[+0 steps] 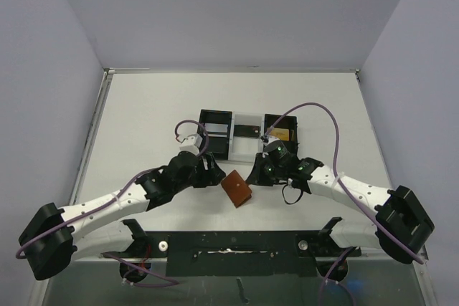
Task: Take the credit cards out of the card holder
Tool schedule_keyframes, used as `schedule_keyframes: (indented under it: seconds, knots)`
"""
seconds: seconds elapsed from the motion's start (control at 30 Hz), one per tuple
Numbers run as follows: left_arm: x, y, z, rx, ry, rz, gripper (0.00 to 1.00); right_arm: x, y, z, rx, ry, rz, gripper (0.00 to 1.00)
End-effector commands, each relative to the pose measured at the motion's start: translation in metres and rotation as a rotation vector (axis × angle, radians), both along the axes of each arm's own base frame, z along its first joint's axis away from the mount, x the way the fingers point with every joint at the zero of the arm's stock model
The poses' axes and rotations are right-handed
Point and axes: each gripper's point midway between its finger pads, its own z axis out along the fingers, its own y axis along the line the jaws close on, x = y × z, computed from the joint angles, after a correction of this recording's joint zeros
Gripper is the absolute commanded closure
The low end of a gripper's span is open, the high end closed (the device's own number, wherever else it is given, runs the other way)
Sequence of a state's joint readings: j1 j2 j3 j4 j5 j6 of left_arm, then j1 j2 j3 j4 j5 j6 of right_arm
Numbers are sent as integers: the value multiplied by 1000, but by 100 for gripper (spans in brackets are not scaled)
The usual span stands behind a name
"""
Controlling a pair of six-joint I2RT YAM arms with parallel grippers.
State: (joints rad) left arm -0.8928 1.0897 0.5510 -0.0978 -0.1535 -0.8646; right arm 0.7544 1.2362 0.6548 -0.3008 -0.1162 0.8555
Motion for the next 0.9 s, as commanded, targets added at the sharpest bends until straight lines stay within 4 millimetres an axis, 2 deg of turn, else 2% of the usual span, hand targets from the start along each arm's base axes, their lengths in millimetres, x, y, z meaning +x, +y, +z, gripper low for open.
schedule_keyframes:
  seconds: [0.0, 0.2, 0.37, 0.6, 0.87]
  knots:
    - [10, 9, 25, -61, -63, 70, 35, 12, 21, 46, 110, -95, 33, 100]
    - [9, 11, 31, -96, -69, 71, 34, 10, 28, 57, 150, -102, 56, 100]
    - [4, 4, 28, -132, -34, 48, 33, 10, 34, 67, 188, -110, 62, 99]
    - [2, -9, 36, -210, -17, 17, 33, 9, 40, 79, 227, -125, 67, 99]
    - [-2, -17, 20, -233, 68, 24, 33, 4, 44, 78, 249, -114, 87, 99]
